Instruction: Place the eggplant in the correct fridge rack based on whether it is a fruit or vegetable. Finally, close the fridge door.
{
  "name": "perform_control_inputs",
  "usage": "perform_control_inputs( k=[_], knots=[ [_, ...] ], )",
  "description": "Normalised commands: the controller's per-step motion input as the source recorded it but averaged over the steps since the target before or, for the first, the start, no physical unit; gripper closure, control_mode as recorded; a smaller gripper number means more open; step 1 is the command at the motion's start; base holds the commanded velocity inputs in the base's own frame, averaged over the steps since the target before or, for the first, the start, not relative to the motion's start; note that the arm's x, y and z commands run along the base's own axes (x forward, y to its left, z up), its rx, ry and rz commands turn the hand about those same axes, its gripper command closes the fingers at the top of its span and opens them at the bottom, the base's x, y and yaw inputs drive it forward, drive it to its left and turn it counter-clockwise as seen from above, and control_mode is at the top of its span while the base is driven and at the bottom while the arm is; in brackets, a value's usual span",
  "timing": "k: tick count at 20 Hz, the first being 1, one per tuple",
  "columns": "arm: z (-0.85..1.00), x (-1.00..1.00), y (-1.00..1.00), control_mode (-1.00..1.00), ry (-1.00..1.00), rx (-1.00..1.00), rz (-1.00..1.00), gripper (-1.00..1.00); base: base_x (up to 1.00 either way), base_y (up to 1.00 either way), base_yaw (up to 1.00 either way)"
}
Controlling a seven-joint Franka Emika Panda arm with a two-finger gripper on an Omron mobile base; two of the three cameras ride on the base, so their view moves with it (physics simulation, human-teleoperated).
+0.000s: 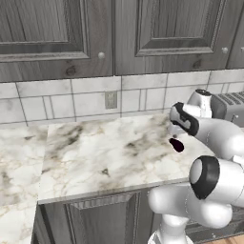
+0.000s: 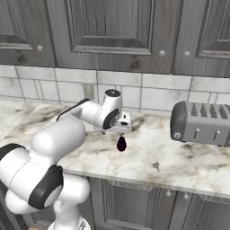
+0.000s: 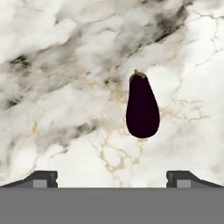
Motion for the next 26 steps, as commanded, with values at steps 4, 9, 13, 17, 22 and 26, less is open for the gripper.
perform_control_inputs(
  k=[4, 9, 13, 17, 22, 26],
  knots=[
    [-0.37, 0.06, -0.15, -1.00, 0.05, 0.00, 0.01, -1.00, 0.00, 0.00, 0.00],
    [-0.29, 0.36, -0.10, -1.00, 0.08, 0.00, 0.00, -1.00, 0.00, 0.00, 0.00],
    [-0.32, 0.44, -0.18, -1.00, 0.08, 0.01, 0.00, -1.00, 0.00, 0.00, 0.00],
    [-0.39, 0.35, -0.11, -1.00, 0.05, 0.00, 0.00, -1.00, 0.00, 0.00, 0.00],
    [-0.32, 0.30, -0.03, -1.00, 0.00, 0.00, 0.00, -1.00, 0.00, 0.00, 0.00],
    [-0.34, 0.18, 0.00, -1.00, 0.00, 0.00, 0.00, -1.00, 0.00, 0.00, 0.00]
  ],
)
